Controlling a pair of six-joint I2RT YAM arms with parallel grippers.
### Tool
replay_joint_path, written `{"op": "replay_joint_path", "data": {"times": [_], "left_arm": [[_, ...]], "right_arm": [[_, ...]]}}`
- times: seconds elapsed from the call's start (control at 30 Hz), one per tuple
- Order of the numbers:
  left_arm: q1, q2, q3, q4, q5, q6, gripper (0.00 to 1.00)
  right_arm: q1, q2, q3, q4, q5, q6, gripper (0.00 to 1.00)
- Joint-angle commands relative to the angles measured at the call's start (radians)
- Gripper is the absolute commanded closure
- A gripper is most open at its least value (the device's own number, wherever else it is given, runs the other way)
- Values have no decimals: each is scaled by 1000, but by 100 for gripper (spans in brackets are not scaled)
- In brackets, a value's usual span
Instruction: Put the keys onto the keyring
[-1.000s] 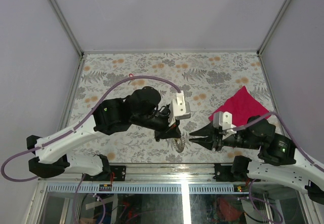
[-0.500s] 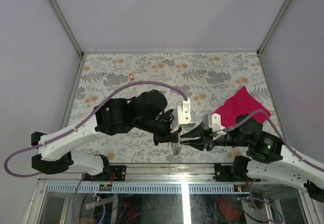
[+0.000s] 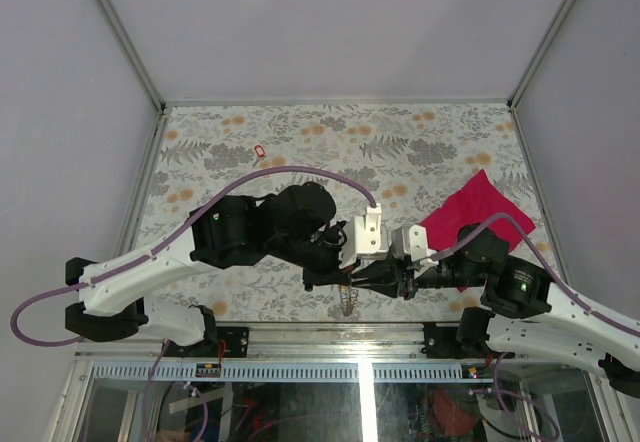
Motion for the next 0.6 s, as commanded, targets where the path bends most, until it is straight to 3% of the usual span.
{"op": "replay_joint_path", "data": {"times": [0.0,0.13,0.33,0.43,0.57], "left_arm": [[-15,0,47,14,-4,19,100],[-19,2,51,15,-4,21,100],[-21,0,48,16,-3,26,100],[-23,-11,44,24,0,25,100],[-23,-65,-5,84,1,13,87]], "right_arm": [[4,12,17,51,-12,-8,77],[4,18,21,52,-12,-8,78],[4,21,39,45,3,-6,100],[4,17,57,21,17,-6,100],[4,-6,63,26,23,2,100]]}}
